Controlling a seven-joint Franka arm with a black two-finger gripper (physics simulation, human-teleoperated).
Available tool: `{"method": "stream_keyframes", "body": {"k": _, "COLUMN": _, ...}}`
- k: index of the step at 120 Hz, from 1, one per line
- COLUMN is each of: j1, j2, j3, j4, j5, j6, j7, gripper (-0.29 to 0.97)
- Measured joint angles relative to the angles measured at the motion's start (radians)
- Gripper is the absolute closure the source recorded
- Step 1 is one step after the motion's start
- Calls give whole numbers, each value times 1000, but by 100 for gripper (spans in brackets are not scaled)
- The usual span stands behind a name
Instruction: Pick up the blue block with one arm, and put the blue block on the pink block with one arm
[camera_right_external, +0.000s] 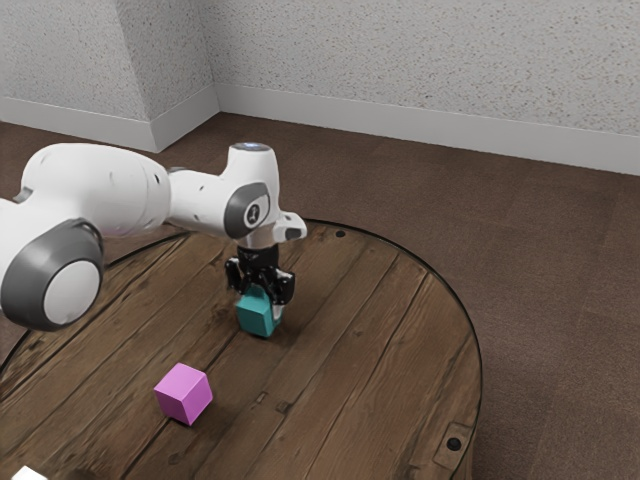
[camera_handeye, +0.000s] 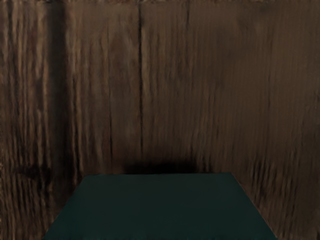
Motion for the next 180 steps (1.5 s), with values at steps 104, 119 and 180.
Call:
{"method": "stream_keyframes", "body": {"k": 104, "j1": -248, "j2": -697, "j3": 289, "j4": -630, "j5": 93, "j6": -105, "j7": 64, "gripper": 33}}
{"method": "stream_keyframes", "body": {"k": 119, "j1": -233, "j2": -715, "j3": 300, "j4": -663, "j5": 112, "j6": -132, "j7": 72, "gripper": 33}}
{"method": "stream_keyframes", "body": {"k": 180, "j1": -268, "j2": -653, "j3": 300, "j4": -658, "j5": 109, "j6": -159, "j7": 92, "gripper": 18}}
